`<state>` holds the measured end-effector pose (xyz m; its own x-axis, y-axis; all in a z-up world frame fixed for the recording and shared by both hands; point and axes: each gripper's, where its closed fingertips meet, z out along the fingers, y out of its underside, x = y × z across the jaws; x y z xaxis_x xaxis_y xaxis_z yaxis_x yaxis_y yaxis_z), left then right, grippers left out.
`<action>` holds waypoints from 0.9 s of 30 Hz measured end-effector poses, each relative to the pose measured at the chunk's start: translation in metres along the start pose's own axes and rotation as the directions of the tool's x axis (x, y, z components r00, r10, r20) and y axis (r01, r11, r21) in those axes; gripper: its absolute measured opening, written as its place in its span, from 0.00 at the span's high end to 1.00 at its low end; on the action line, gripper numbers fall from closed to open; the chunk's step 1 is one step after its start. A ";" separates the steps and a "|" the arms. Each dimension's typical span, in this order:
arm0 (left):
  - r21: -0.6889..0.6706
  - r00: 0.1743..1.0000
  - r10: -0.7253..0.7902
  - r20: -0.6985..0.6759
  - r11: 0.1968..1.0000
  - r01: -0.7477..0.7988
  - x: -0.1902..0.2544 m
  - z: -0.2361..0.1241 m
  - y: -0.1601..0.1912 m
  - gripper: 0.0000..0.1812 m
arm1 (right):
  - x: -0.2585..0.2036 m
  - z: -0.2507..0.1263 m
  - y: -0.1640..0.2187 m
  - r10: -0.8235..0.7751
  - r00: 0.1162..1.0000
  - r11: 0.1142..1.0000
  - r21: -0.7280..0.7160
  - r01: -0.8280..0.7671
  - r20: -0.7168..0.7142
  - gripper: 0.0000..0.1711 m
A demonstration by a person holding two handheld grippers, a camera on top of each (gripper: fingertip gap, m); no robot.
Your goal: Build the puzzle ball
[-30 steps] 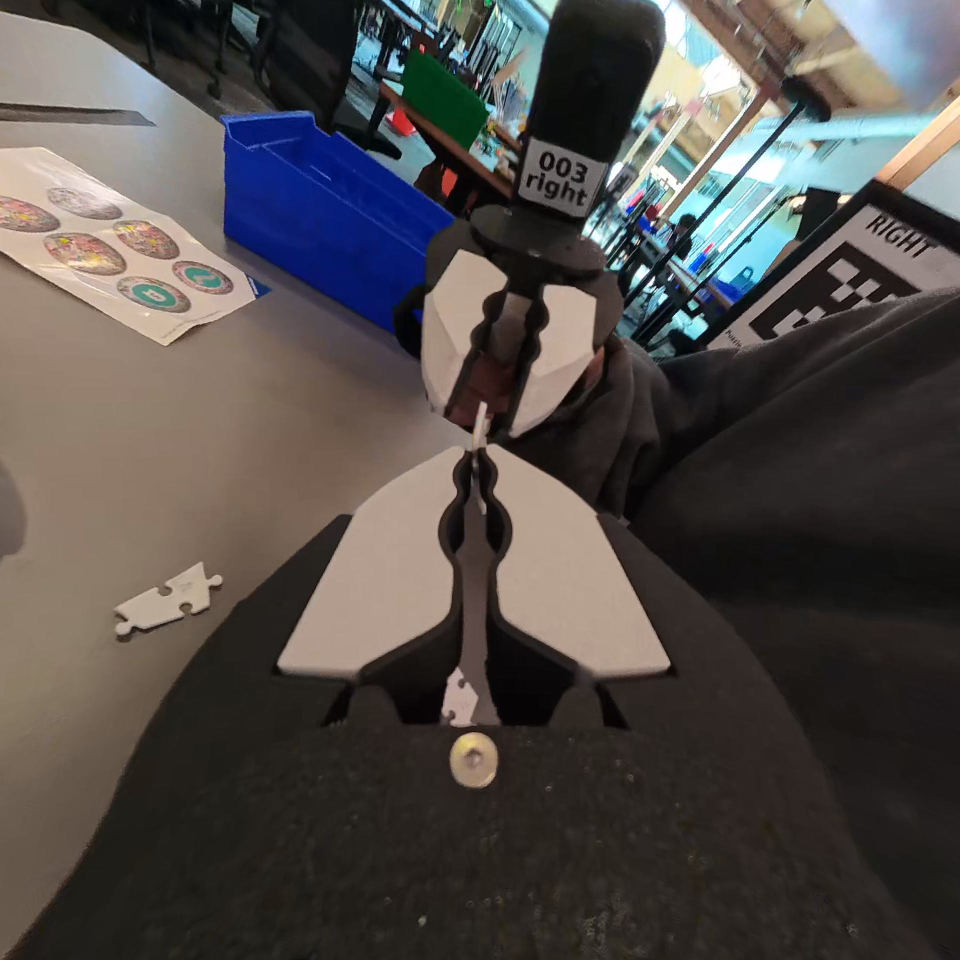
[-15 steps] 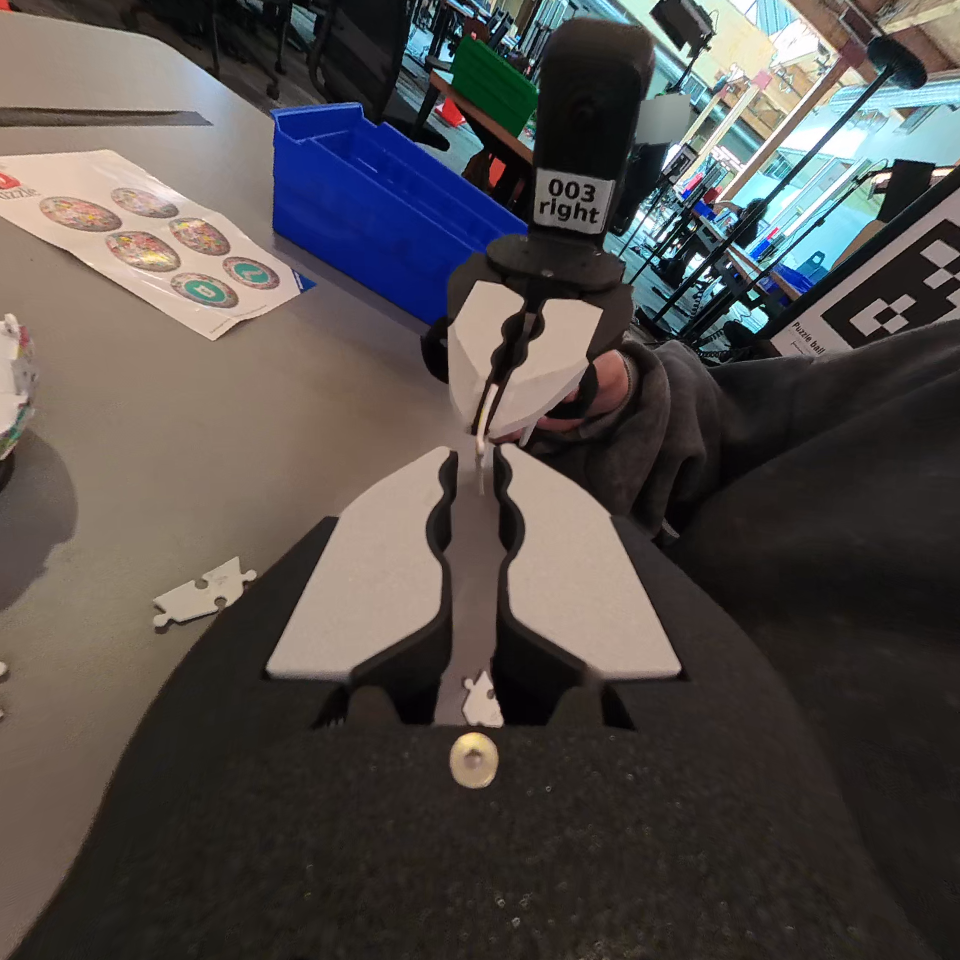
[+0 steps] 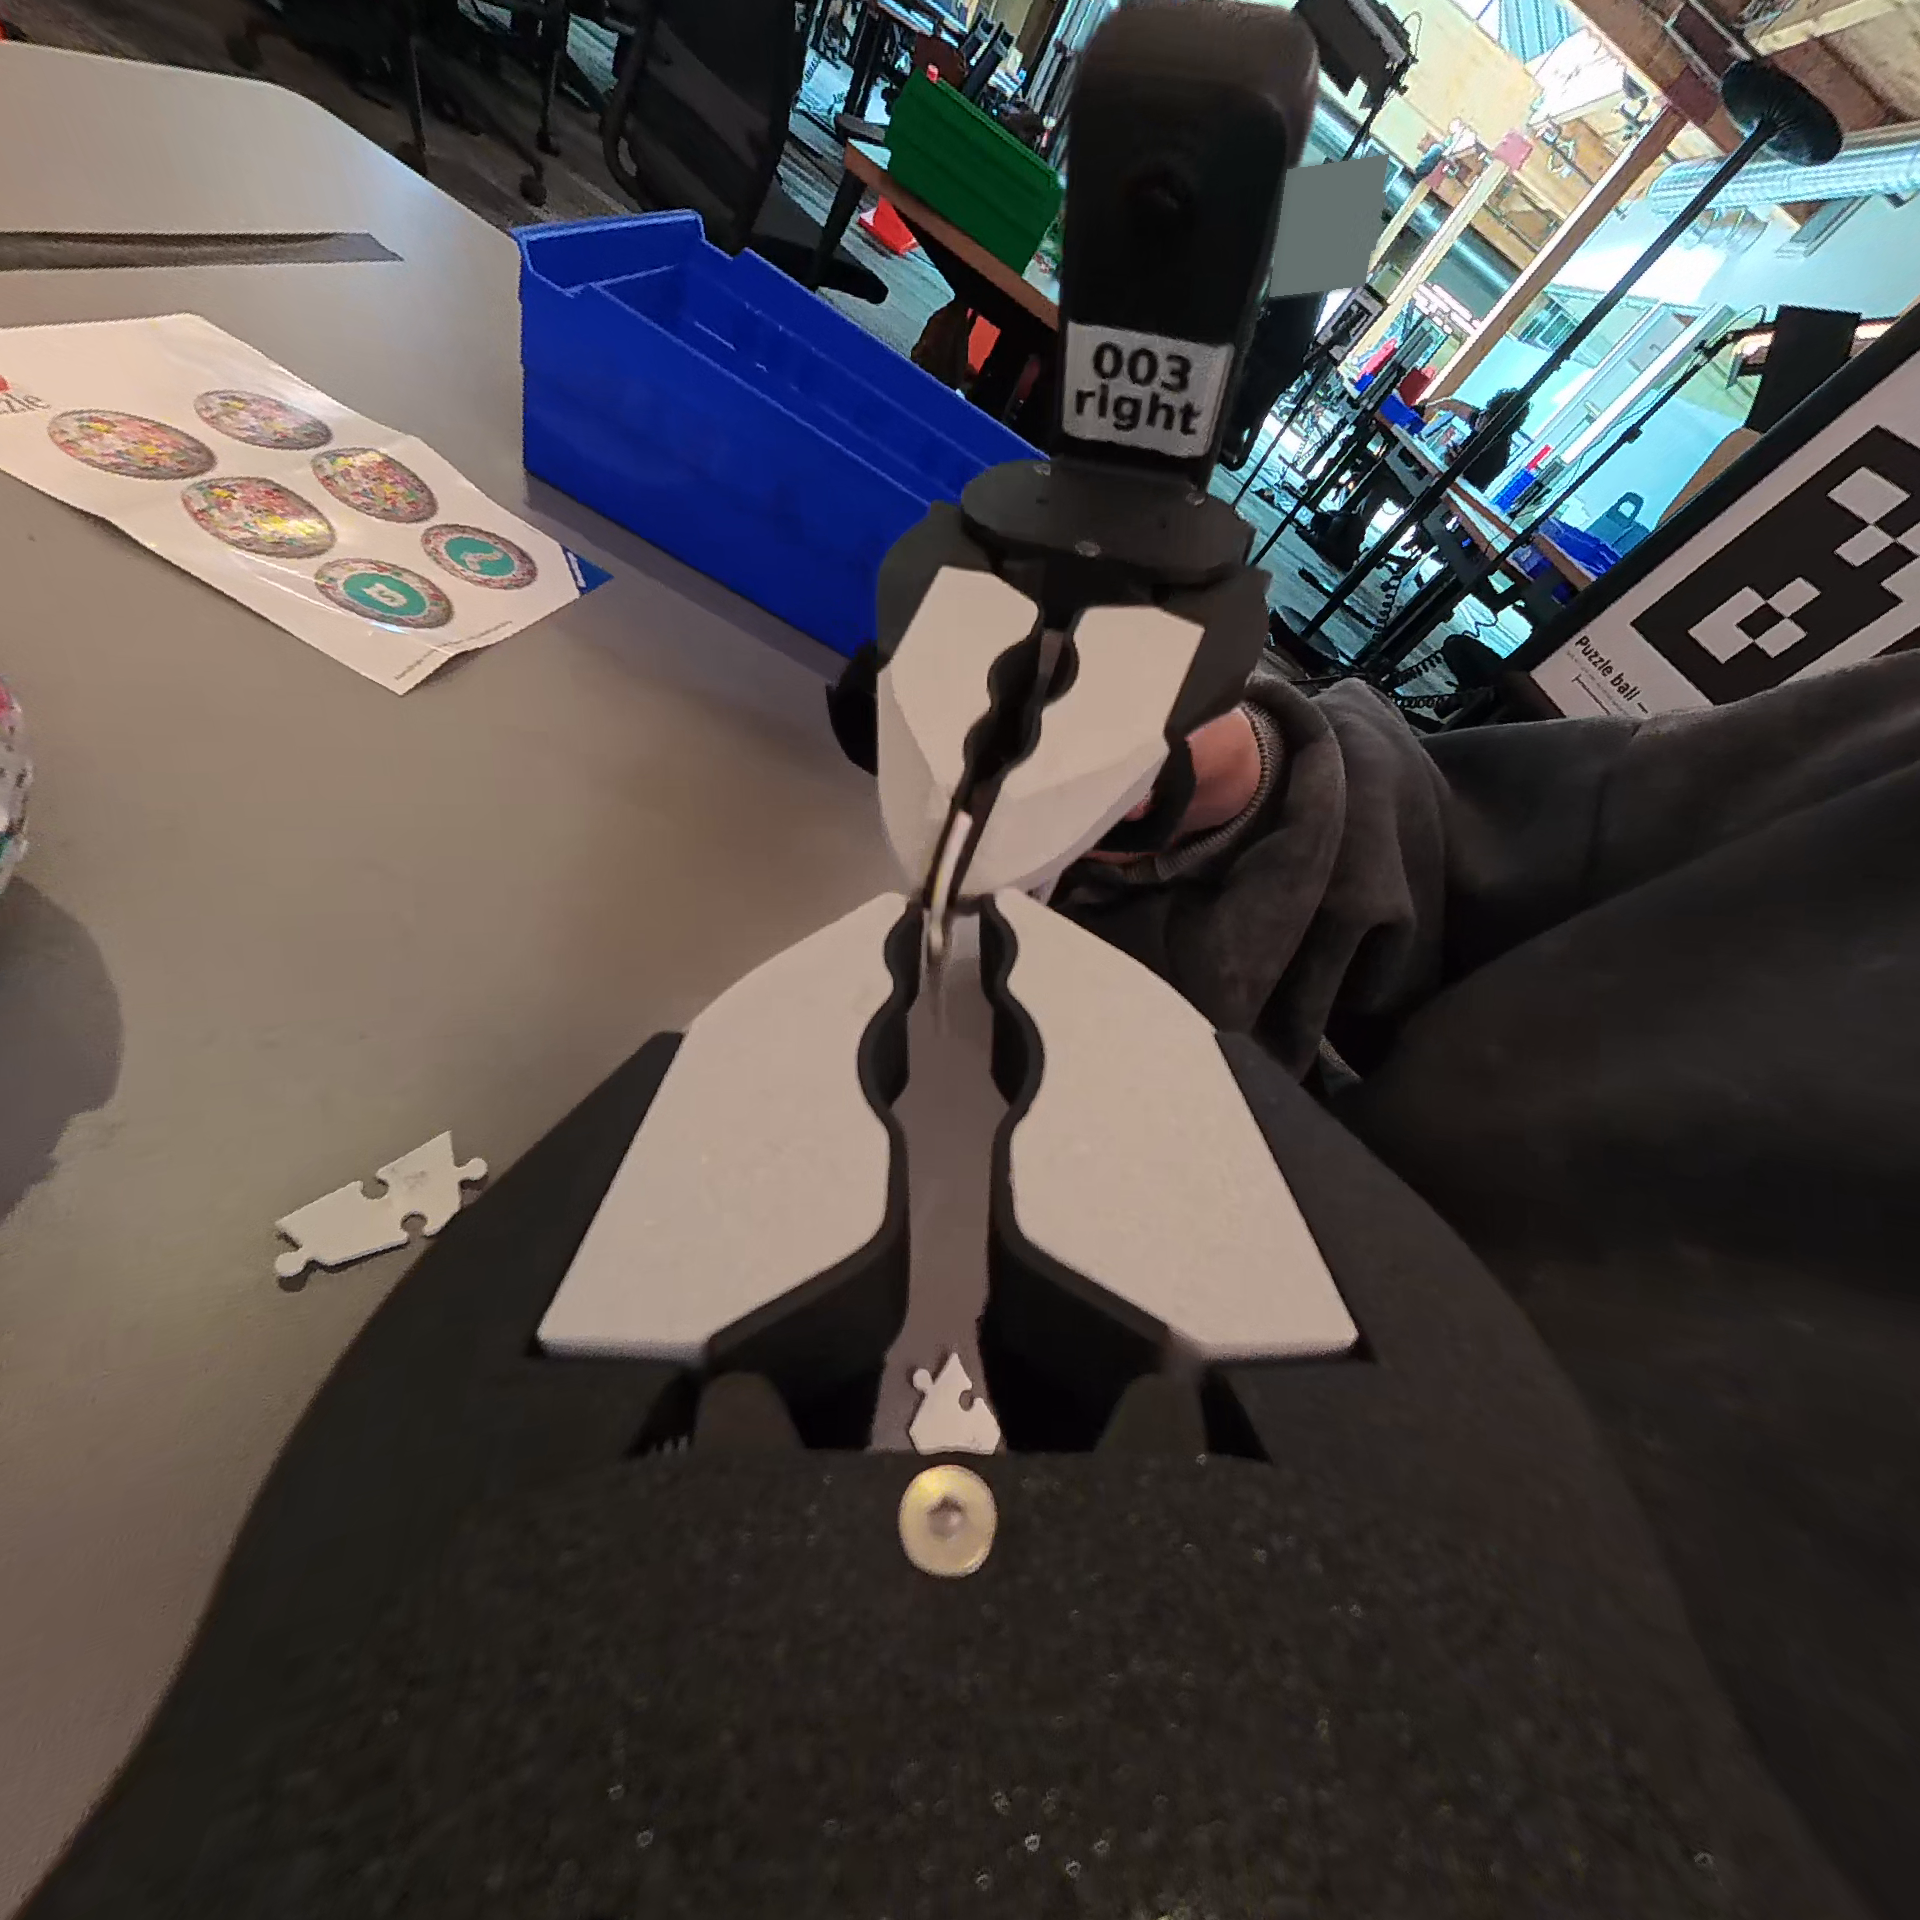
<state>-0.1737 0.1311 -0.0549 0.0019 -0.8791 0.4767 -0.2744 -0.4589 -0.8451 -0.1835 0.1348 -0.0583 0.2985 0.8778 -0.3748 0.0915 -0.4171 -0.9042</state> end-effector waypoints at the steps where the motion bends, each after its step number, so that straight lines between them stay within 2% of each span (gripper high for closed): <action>1: -0.005 1.000 0.001 0.001 1.000 -0.001 0.000 0.000 0.001 0.94 | 0.000 0.001 0.001 -0.009 1.000 1.000 -0.009 0.008 -0.007 0.98; 8: -0.010 0.999 0.023 0.041 1.000 -0.023 -0.002 -0.002 0.001 0.99 | 0.000 0.000 -0.001 -0.008 1.000 1.000 -0.021 0.008 -0.013 0.98; 12: 0.064 1.000 0.005 0.018 0.998 -0.006 0.000 -0.005 -0.009 0.99 | -0.001 -0.003 -0.013 -0.012 1.000 0.998 0.055 0.012 -0.012 0.98; 19: 0.302 0.992 -0.123 -0.031 0.945 0.127 -0.014 -0.018 -0.031 0.99 | 0.011 -0.006 -0.018 0.050 0.997 0.992 0.117 -0.044 -0.050 0.92; 21: 0.319 0.986 -0.151 -0.073 0.933 0.166 -0.014 -0.018 -0.031 0.99 | 0.012 -0.005 -0.020 0.069 0.997 0.989 0.136 -0.062 -0.046 0.92; 27: 0.329 0.988 -0.137 -0.071 0.932 0.153 -0.012 -0.012 -0.032 0.99 | 0.010 -0.002 -0.021 0.080 0.996 0.987 0.141 -0.074 -0.035 0.92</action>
<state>-0.1769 0.1579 -0.0310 -0.0285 -0.7963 0.6043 0.0609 -0.6048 -0.7941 -0.1809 0.1517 -0.0430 0.3378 0.8330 -0.4381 -0.0654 -0.4435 -0.8939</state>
